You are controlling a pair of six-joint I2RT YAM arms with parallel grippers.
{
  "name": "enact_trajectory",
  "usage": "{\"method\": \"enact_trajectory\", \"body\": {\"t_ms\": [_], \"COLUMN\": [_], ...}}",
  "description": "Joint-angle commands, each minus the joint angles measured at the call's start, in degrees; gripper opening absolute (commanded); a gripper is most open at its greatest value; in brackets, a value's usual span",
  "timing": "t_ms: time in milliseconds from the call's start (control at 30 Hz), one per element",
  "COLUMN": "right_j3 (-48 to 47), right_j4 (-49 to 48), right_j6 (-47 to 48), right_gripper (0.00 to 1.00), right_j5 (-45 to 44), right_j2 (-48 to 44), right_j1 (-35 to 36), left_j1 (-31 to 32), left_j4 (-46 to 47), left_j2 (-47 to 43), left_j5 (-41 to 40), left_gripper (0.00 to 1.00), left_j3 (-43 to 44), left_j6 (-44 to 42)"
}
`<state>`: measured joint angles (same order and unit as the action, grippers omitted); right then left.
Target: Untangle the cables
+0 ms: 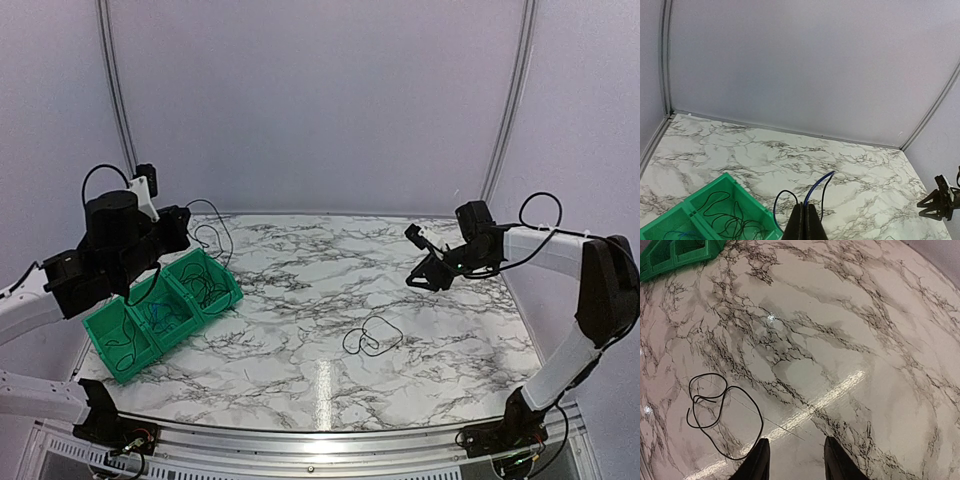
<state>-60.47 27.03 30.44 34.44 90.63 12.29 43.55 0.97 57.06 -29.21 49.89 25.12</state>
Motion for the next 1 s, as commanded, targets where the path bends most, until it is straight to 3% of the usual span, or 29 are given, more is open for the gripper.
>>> {"method": "enact_trajectory", "body": {"t_ms": [0,267,533,700,967], "right_j3": [0.02,0.65,0.90,0.78,0.79], "right_j4": [-1.65,-1.63,-1.30,-0.94,-0.67], "right_j6": [1.03,1.58,2.43,2.79,3.22], "right_gripper": [0.38,0.39,0.39,0.39,0.38], "right_j5": [2.39,3.18,3.40,3.36,3.27], "right_j2": [-1.06,-1.25,-0.14,0.60,1.34], "right_j1": [-0.12,0.26,0.95,1.41,1.50], "left_j1": [-0.13,-0.05,-1.16,-3.13,-6.94], "left_j4": [-18.38,-42.04,-55.24,-59.77,-61.52], "left_j2": [-6.60,-7.75,-7.78,-7.99,-10.06], "left_j5": [-10.31,-21.57,-30.80,-34.20,-37.64], "left_gripper": [0.00,0.00,0.00,0.00,0.00], "left_j3": [2.08,6.00,6.33,5.22,3.44], "left_j6": [4.36,15.90,26.87,31.01,30.38]}}
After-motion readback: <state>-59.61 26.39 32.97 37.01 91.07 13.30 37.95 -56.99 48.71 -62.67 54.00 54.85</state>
